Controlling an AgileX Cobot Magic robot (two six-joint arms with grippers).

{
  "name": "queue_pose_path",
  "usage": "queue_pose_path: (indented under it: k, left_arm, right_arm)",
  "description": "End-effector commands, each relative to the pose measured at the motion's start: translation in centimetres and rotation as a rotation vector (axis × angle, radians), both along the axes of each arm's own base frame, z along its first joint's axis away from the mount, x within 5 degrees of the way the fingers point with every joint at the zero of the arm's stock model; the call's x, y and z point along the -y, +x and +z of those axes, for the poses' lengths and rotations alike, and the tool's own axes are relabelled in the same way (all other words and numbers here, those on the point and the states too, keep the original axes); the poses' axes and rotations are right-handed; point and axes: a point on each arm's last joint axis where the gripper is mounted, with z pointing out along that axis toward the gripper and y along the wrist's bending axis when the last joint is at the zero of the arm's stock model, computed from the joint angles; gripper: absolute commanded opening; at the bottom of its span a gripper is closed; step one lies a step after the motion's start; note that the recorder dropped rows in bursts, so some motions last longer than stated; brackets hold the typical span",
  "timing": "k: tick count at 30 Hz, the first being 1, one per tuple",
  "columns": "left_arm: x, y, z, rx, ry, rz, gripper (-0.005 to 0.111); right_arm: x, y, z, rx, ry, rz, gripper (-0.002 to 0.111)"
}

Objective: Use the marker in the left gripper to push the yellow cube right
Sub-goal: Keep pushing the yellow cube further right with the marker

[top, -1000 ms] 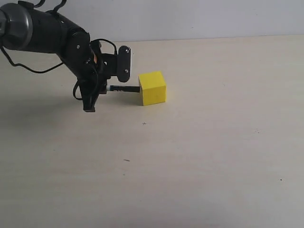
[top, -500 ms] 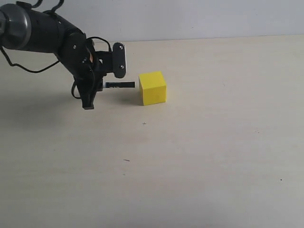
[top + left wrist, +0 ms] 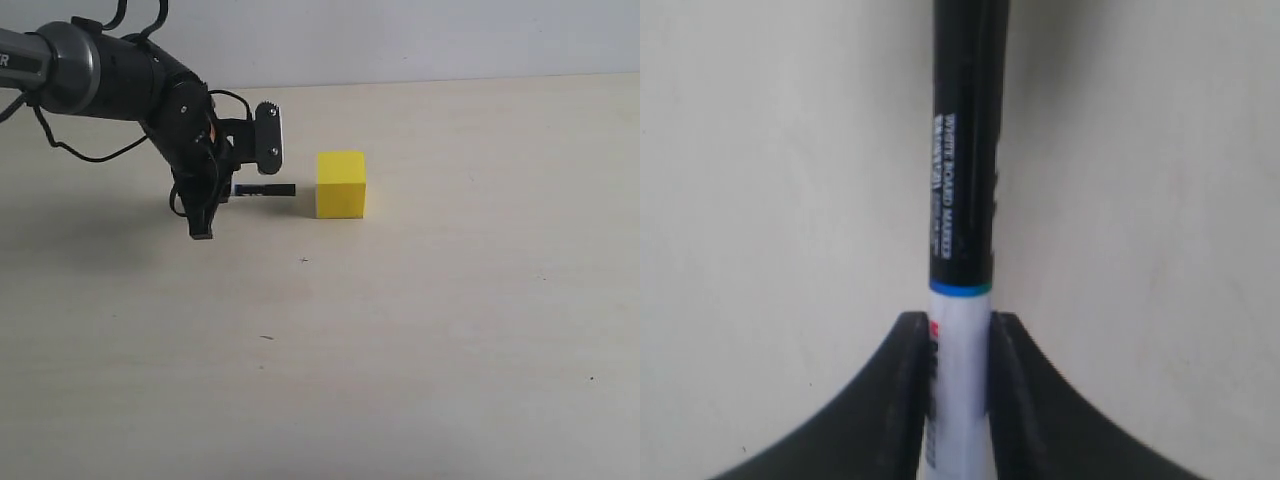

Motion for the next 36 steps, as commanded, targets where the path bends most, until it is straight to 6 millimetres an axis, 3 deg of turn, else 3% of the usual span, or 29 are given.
queue_pose_path:
  k: [1,11,15,19,22,31,36]
  left_arm:
    - [-0.8,0.2,0.5,-0.009,0.005,0.04,0.0]
    - [-0.8,0.3,0.5,0.003,0.01,0.029,0.0]
    - [1.2,0.0,0.5,0.05,-0.039,-0.024,0.0]
    - [4.9,-0.8,0.2,0.063,-0.054,-0.099,0.0]
    - [6.2,-0.9,0.5,0.075,-0.082,-0.091,0.0]
    - [3.6,0.0,0.5,0.031,-0.019,0.006,0.0]
    - [5.3,-0.5,0.7,0.068,-0.074,-0.035,0.0]
  right_arm:
    - [0.0,0.0,0.0,0.012,-0.003,-0.007,0.0]
    - [0.0,0.0,0.0,0.012,-0.003,-0.007,0.0]
    - [0.0,0.0,0.0,0.012,-0.003,-0.007,0.0]
    - [0.0,0.0,0.0,0.012,-0.003,-0.007,0.0]
    - [0.0,0.0,0.0,0.012,-0.003,-0.007,0.0]
    - [0.0,0.0,0.0,0.013,-0.004,-0.007,0.0]
    - [0.0,0.0,0.0,0.013,-0.004,-0.007,0.0]
